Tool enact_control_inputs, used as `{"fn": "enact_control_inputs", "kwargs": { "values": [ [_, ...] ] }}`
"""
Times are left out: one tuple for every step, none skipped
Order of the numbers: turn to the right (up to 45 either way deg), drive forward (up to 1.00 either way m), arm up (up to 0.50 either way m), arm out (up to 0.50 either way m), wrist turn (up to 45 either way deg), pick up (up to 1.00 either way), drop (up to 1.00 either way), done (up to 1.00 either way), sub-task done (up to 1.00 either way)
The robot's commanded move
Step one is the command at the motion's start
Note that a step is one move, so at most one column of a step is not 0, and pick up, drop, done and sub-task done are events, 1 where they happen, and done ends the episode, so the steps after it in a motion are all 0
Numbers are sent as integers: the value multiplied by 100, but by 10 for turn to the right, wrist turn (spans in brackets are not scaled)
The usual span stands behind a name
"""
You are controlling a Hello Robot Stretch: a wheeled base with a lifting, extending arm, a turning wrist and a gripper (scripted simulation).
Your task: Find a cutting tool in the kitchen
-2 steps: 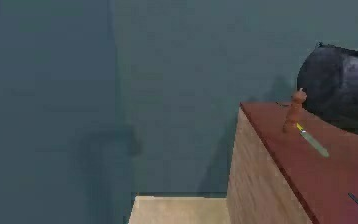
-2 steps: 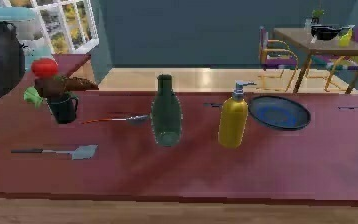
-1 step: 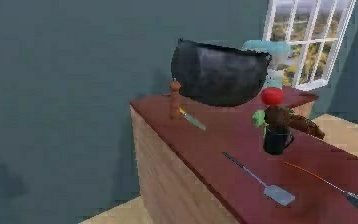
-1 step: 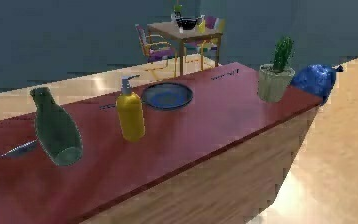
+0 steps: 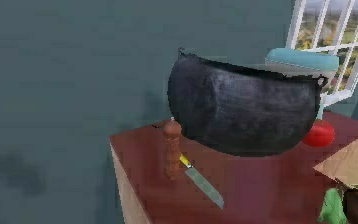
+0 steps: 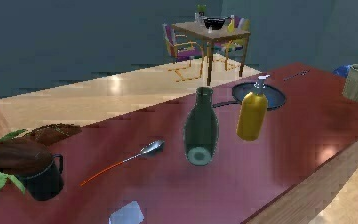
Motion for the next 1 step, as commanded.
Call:
{"fn": "enact_control_inputs", "kwargs": {
  "values": [
    [0,0,0,0,0,0,0,100,0]
  ]
}}
